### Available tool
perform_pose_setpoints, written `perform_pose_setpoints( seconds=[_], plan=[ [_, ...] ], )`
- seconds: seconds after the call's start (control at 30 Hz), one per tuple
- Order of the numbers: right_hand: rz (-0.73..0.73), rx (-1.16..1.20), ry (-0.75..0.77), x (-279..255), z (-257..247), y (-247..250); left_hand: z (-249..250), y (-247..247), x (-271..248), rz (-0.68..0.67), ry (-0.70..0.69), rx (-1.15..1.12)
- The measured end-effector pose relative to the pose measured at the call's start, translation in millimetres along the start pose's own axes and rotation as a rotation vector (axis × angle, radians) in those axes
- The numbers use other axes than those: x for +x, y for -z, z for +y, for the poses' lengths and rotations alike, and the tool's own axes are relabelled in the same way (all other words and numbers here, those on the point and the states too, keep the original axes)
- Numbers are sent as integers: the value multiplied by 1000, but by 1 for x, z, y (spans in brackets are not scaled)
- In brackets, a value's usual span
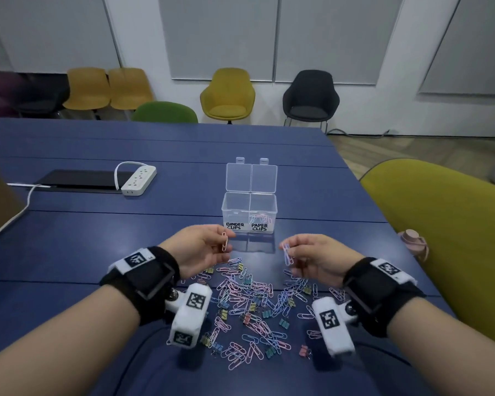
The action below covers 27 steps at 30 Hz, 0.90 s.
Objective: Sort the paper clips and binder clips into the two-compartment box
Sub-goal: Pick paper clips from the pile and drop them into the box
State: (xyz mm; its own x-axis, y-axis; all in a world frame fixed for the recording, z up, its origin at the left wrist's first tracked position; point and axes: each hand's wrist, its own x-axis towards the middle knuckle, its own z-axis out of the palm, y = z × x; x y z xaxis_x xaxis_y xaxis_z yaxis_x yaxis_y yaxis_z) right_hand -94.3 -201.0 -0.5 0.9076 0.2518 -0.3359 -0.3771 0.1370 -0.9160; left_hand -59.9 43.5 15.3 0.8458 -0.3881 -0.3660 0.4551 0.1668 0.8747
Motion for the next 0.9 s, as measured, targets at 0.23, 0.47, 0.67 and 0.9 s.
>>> perform_pose_setpoints(
  seconds=[0.23,0.47,0.67,0.9],
  plan=[
    [90,286,-41,-6,12,5,-18,-7,6,4,115,203],
    [24,-1386,92,7,11,-31,-26,-21,5,1,-13,1508],
    [-31,-1609,71,18,12,-58,-36,-25,14,6,-32,1718],
    [-39,-1612,56,28,13,-56,-38,-23,19,-23,-54,1752]
  ],
)
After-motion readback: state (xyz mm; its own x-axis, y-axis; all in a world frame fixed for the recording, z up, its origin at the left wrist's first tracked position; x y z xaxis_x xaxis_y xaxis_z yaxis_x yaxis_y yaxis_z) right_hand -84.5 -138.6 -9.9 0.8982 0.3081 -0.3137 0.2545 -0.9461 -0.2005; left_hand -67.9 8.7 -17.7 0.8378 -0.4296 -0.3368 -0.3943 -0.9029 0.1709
